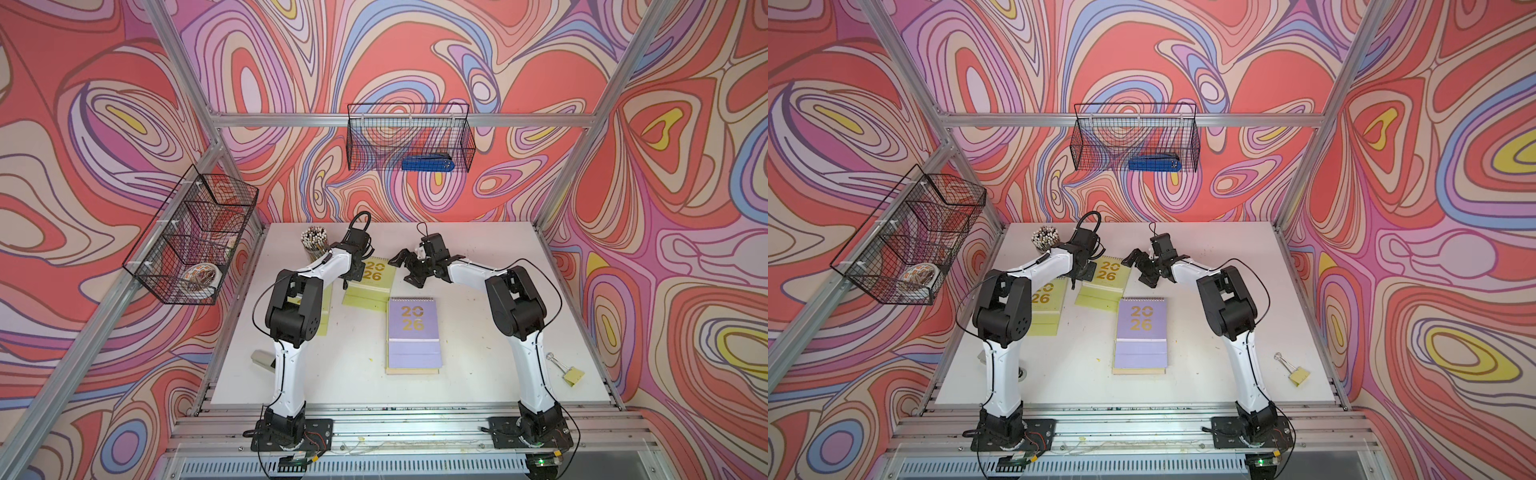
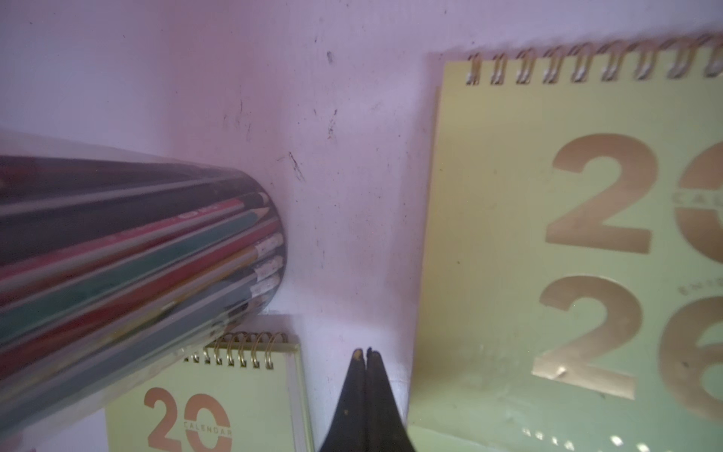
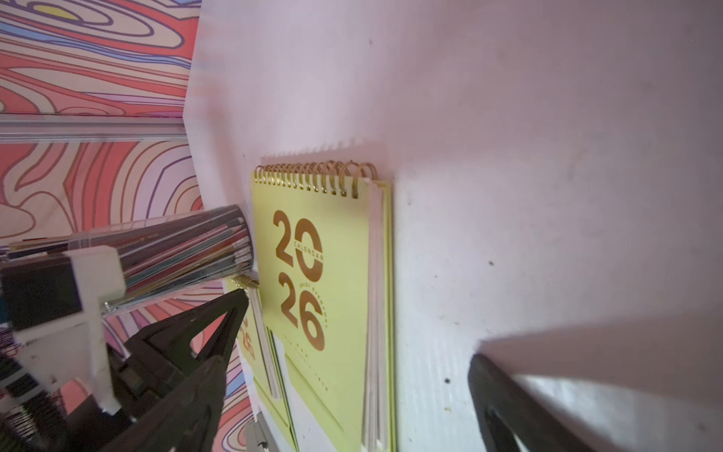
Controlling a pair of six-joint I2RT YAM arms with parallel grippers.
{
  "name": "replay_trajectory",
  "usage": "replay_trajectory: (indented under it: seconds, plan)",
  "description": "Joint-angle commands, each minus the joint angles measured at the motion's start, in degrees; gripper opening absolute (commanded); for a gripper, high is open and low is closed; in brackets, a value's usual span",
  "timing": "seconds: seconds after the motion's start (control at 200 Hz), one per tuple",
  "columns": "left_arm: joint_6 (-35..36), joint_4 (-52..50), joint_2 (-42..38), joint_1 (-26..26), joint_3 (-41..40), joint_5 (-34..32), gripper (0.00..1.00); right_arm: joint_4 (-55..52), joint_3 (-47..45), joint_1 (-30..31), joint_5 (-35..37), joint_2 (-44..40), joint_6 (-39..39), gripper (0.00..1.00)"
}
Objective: Stack the calendars
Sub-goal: Pick up the calendar at the center of the board.
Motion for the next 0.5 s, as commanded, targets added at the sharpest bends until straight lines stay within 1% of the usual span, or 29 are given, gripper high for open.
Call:
replay_trajectory:
  seconds: [0.0,0.24,0.396,0.496]
  plan:
    - [1.05,-7.38,3.46,0.51,3.89,2.68,0.0,0.33,1.8,0.71,-0.94,2.81,1.8,0.98]
    - [1.85,-11.94,7.28,0.58,8.27,5.9,0.0,1.15,4.26,1.56,-1.6,5.96,4.02,0.98]
    - [1.89,-13.43,8.5,0.62,9.28,8.4,0.0,1.36,6.5,2.51,-2.57,8.27,5.42,0.98]
    - [1.98,-13.86,8.96,0.59,9.41,9.38,0.0,4.61,6.88,2.88,-4.55,9.45,7.18,0.97]
